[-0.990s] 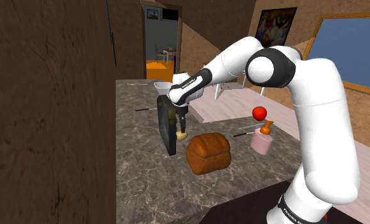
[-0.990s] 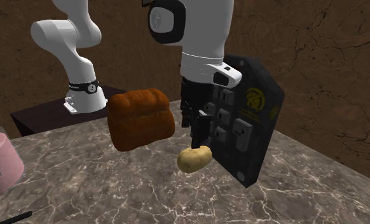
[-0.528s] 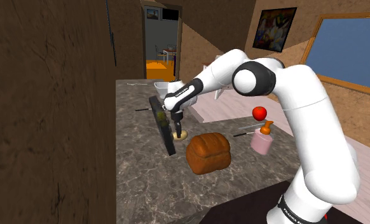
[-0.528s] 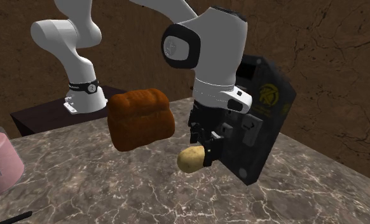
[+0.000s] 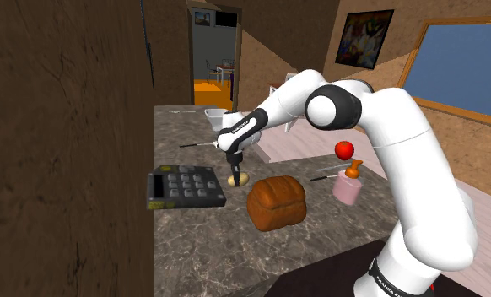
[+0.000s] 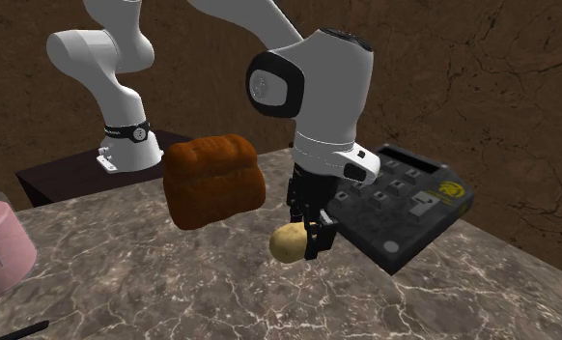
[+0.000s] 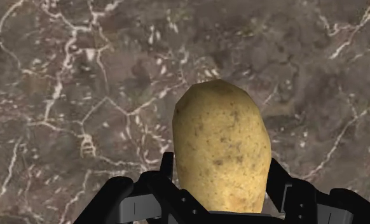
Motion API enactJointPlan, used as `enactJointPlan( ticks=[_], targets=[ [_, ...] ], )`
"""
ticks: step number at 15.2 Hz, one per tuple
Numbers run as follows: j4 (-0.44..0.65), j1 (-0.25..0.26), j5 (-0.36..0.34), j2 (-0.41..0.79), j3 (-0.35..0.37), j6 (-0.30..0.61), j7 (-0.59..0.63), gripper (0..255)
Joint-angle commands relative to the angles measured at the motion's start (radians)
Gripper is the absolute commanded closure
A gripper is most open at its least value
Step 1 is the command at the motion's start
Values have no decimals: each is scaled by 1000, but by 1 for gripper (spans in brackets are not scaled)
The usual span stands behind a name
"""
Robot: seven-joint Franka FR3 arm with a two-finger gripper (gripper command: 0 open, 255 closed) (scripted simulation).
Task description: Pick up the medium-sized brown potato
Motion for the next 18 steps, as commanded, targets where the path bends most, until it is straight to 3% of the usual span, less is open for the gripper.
enactJointPlan(
  ticks=[1,6,18],
  targets=[
    [-1,0,0,1,0,0,0,255],
    [-4,0,0,-1,0,2,0,255],
    [-2,4,-6,-105,-5,-104,-2,255]
  ],
)
